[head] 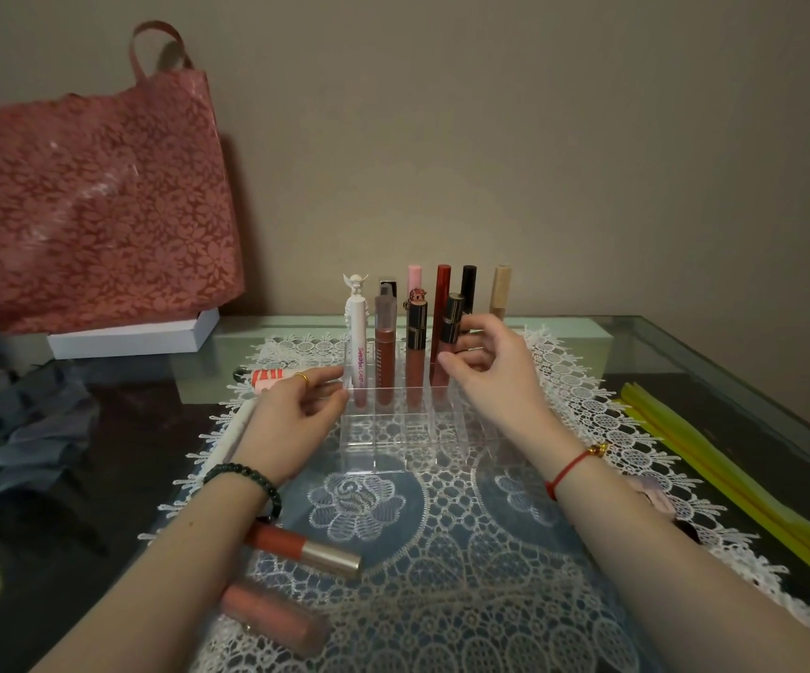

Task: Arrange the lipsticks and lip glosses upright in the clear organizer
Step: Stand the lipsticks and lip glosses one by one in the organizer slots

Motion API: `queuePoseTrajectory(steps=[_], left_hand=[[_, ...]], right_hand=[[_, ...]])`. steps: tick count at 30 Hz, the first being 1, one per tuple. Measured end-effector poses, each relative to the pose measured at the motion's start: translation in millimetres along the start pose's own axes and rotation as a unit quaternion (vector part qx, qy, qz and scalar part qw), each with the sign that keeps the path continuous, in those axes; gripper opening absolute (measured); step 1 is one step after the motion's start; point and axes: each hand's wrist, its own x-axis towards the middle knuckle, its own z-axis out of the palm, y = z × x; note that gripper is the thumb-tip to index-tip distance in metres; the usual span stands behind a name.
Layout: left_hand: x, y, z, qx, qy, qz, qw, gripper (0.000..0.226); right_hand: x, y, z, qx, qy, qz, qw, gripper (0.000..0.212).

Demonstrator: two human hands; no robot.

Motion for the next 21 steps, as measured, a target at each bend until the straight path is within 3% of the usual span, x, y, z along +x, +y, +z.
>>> queuePoseTrajectory(steps=[21], left_hand=[[1.5, -2.5, 0.6, -0.004, -0.003, -0.004, 1.0, 0.033]], right_hand=[[-3.4, 2.5, 1.7, -0.001, 0.002, -0.021, 1.0, 0.042]])
